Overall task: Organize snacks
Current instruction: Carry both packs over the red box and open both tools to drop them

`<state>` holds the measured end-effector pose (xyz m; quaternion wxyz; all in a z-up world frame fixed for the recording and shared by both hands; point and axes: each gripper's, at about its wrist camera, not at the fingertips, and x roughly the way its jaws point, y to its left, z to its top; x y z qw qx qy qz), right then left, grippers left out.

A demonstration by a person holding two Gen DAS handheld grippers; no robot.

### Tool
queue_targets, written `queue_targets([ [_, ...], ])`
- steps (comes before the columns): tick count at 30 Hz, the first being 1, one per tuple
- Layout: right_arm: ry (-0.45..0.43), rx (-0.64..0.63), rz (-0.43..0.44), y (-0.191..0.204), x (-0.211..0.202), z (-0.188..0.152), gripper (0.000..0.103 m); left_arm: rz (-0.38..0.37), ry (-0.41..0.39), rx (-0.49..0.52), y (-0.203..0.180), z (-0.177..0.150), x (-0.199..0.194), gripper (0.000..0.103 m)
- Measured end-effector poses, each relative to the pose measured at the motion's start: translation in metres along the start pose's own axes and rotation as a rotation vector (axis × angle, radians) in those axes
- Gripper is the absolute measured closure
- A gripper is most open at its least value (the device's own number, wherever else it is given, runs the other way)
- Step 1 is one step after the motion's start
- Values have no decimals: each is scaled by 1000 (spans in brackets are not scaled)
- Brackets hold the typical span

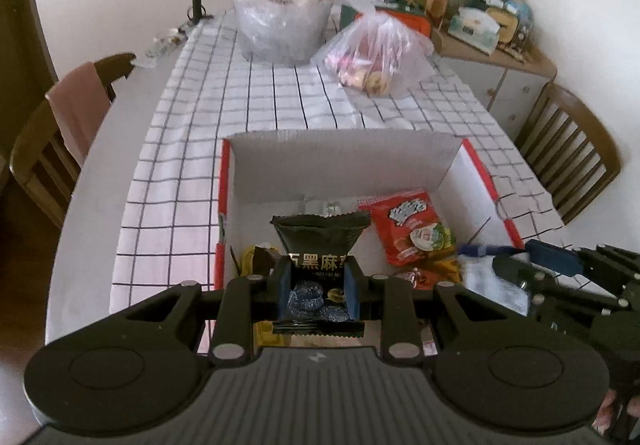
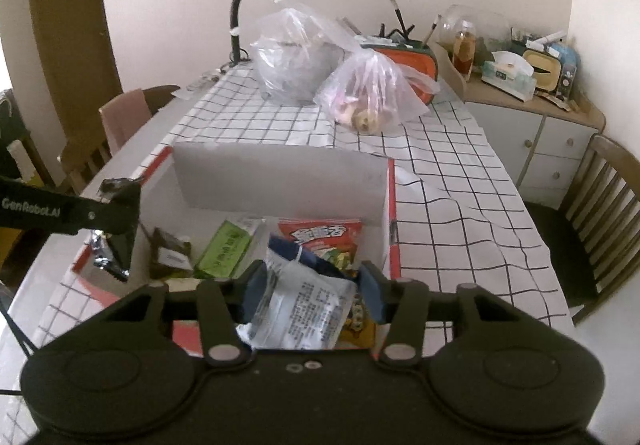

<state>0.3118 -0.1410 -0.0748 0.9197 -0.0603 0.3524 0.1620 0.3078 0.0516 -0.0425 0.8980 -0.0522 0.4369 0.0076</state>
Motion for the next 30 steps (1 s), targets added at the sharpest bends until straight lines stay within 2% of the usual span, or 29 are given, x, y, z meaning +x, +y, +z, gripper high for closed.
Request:
queue_targets([
  [3,42,24,24,-8,16,5,73,7,36,3,-1,2,14,77],
  [7,73,14,10,-11,33,5,72,19,74,18,-4,4,33,77],
  [17,123,2,53,-9,47,-3,66,41,168,24,-4,-3,68,76],
  [24,131,5,68,-9,50,-3,54,33,167,25,-3,-4,69,75],
  [27,123,1,74,-8,47,-4,47,23,171,7,-1,-3,68,70],
  [29,118,0,76,-7,46,-4,44,21,162,-2,1,-4,65,50],
  [30,116,0,77,-6,44,-4,42,20,151,-6,1,-4,62,46],
])
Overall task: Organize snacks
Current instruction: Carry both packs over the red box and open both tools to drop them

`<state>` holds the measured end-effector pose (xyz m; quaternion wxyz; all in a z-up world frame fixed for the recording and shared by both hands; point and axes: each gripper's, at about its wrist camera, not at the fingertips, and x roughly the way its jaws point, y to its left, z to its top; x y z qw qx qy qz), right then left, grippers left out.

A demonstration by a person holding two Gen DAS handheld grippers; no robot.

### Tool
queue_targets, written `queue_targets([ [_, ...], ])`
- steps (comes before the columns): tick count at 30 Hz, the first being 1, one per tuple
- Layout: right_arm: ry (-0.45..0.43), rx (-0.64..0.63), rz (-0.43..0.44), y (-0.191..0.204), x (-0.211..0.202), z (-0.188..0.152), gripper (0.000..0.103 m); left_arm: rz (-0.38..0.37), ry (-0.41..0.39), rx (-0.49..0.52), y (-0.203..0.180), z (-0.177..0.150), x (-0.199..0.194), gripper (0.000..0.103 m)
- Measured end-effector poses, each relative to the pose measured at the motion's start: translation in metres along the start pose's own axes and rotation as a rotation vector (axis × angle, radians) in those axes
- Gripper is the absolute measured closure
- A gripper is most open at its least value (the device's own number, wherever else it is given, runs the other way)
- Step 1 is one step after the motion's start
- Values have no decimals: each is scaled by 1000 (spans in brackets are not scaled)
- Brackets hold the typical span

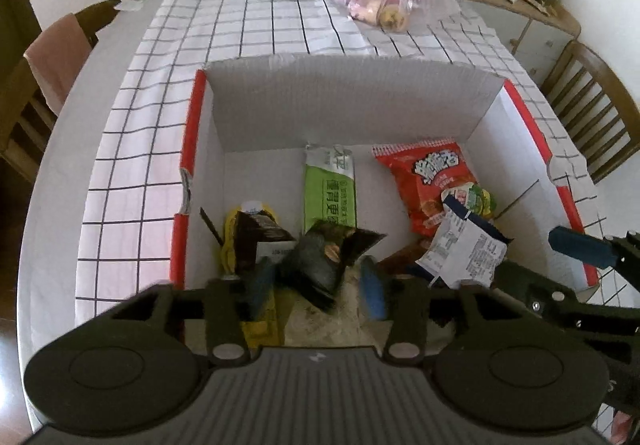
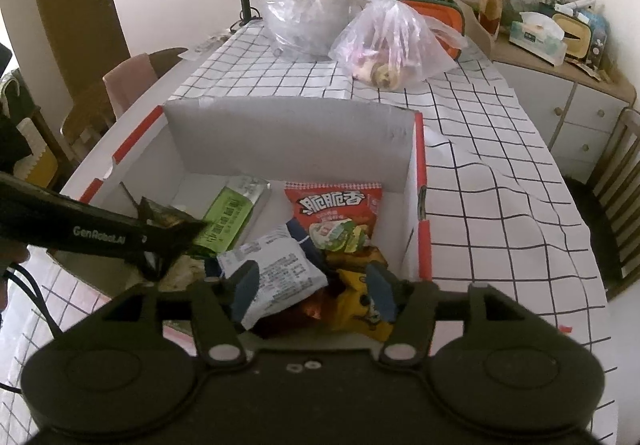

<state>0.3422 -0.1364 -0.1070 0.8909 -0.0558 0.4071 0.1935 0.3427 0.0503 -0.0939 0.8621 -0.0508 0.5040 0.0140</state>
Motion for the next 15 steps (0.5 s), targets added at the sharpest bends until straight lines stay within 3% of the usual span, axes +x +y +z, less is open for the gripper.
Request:
queue_targets([
  [15,-70,-21,44,17,-39,-7,25,-19,-97,17,1,-18,-46,40],
])
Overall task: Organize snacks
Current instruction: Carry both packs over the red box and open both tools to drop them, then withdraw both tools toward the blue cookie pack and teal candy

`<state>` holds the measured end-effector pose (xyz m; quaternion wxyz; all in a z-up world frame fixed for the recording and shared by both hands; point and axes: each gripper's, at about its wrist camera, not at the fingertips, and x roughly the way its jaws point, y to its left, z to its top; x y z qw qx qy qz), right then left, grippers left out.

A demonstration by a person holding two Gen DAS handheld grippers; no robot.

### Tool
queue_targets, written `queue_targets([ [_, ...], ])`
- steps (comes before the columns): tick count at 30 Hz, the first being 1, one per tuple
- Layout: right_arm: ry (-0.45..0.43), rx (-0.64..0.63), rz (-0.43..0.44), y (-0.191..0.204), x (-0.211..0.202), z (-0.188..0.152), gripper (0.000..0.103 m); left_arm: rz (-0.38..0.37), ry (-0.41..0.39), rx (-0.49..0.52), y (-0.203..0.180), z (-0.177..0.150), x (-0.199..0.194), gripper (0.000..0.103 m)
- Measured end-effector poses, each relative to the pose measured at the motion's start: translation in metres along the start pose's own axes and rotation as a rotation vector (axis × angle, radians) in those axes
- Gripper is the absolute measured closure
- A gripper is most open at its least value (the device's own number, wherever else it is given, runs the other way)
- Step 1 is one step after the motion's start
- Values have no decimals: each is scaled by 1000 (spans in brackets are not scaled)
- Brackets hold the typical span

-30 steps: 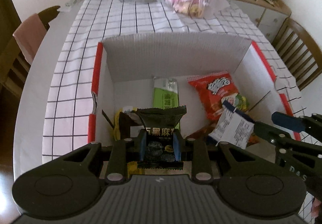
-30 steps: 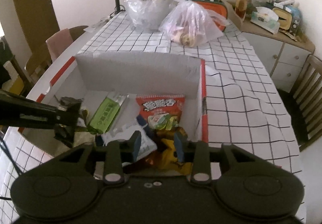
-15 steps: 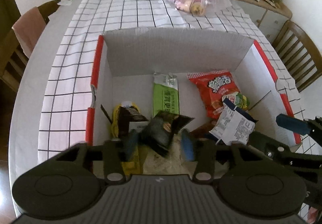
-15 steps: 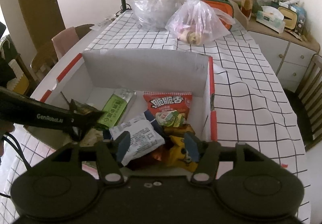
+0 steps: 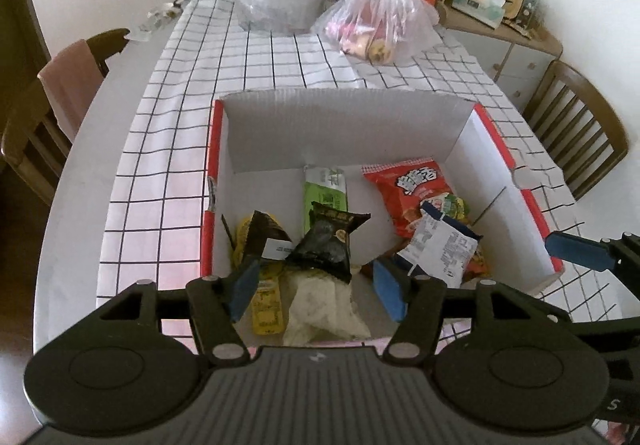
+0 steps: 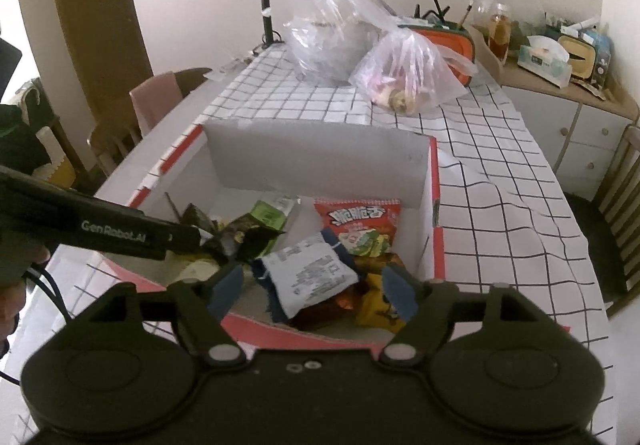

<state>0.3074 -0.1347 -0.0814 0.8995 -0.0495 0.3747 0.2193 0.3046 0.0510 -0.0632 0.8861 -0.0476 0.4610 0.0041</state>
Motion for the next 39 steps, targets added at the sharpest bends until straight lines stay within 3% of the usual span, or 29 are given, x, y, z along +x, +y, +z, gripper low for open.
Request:
queue_targets([
  [9,-54,-14,35,19,-30,-5,15,-9,-73,8,2,-15,-37,36],
  [22,-99,-31,88,46,-67,-26,3,-36,-152,5,11,-47,-79,20],
  [30,-90,-60,113,62,-73,-46,0,-62,-136,-13,22,-70,-85,14],
  [39,3,-154,165,97,-55,-88,0,-10,-84,-67,47,-107,-76,14],
])
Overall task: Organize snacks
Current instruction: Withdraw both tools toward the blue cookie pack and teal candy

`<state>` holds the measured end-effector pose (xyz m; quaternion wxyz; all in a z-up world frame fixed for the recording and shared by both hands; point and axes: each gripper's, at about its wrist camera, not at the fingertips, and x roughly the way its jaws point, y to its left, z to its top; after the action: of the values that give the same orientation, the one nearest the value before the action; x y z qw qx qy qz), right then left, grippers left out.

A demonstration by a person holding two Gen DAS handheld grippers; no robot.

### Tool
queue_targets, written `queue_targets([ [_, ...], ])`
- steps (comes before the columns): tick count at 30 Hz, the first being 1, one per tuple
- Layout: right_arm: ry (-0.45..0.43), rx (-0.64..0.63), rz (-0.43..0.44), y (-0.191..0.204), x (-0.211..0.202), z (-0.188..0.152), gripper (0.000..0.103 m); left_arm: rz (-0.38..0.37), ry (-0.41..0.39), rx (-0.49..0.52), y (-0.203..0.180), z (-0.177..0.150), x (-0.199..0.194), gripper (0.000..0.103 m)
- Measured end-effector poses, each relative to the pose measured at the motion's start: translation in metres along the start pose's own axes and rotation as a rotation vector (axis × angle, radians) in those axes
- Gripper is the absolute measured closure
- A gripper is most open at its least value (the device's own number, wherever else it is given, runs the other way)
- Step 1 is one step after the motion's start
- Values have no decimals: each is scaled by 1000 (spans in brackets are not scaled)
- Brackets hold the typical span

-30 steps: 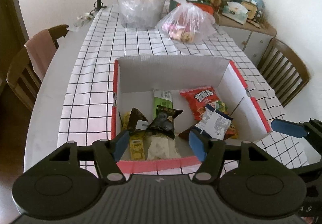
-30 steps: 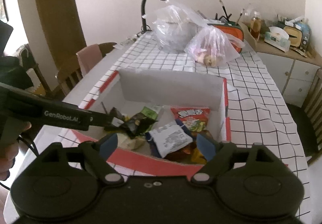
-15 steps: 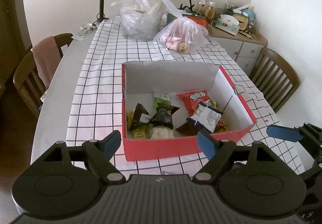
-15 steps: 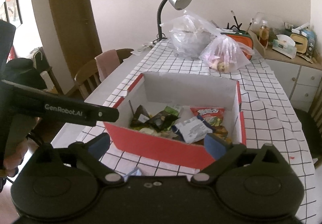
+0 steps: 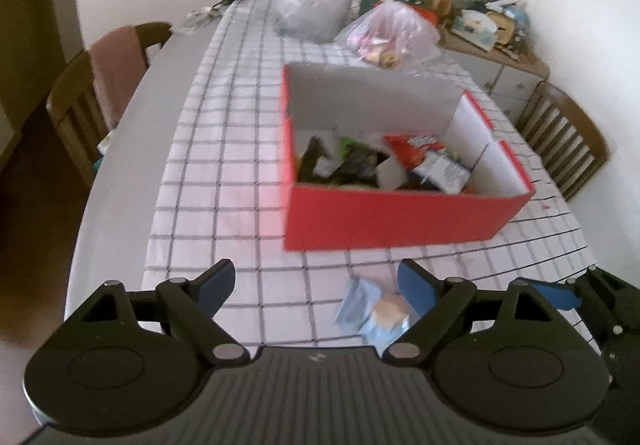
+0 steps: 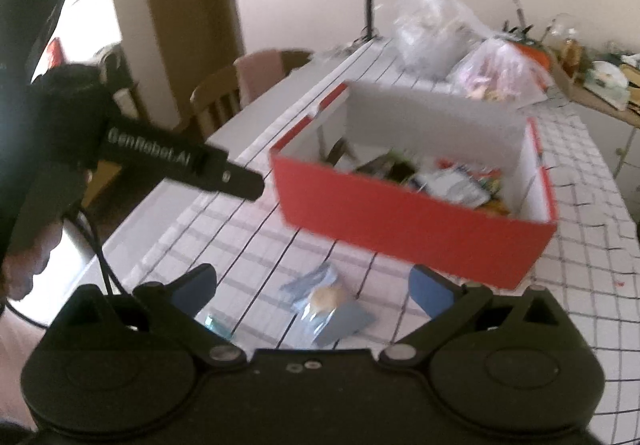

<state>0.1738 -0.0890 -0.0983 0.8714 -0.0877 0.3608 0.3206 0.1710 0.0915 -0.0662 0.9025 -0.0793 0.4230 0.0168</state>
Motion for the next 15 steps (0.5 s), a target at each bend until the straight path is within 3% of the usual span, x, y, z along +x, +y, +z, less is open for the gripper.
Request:
queue_targets([
  [8,75,-95,52,33,32,-21,3,43,37,-60,27,-30,2,14],
  [15,154,-165,102,56,60,-33,12,75,66,-113,47,-51,3,14],
])
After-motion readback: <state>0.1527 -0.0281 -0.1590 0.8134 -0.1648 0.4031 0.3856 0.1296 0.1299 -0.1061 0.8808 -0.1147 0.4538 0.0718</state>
